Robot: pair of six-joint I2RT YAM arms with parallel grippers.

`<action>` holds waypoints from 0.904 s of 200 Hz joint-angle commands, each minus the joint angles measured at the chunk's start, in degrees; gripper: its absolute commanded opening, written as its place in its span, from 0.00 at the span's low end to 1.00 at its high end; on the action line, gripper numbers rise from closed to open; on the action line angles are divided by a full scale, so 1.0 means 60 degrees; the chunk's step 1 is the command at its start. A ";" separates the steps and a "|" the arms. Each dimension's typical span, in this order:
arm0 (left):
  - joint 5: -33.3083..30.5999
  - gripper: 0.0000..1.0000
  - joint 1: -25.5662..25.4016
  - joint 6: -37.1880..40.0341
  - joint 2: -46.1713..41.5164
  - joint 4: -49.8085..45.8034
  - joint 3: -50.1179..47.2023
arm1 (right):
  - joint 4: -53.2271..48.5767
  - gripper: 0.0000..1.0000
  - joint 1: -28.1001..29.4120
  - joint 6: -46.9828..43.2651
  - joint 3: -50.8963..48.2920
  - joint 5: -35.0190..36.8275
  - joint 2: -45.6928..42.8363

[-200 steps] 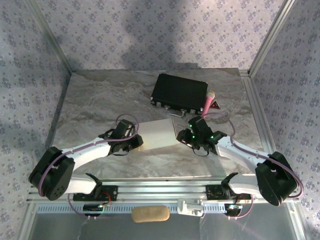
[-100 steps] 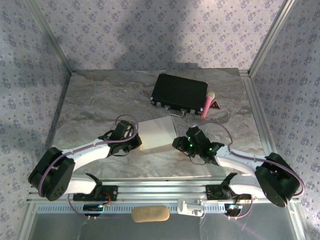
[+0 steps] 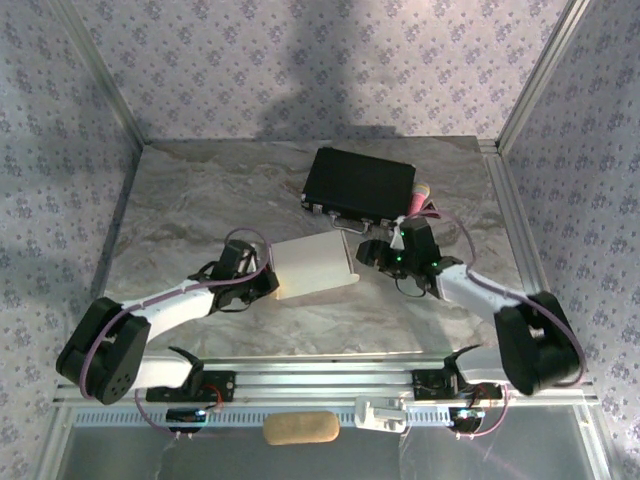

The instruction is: Fold the paper box

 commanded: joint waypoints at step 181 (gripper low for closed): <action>0.0001 0.00 0.0809 0.0623 0.0980 0.0158 -0.1121 | 0.4346 0.63 0.0163 0.0489 0.1098 -0.4042 0.4285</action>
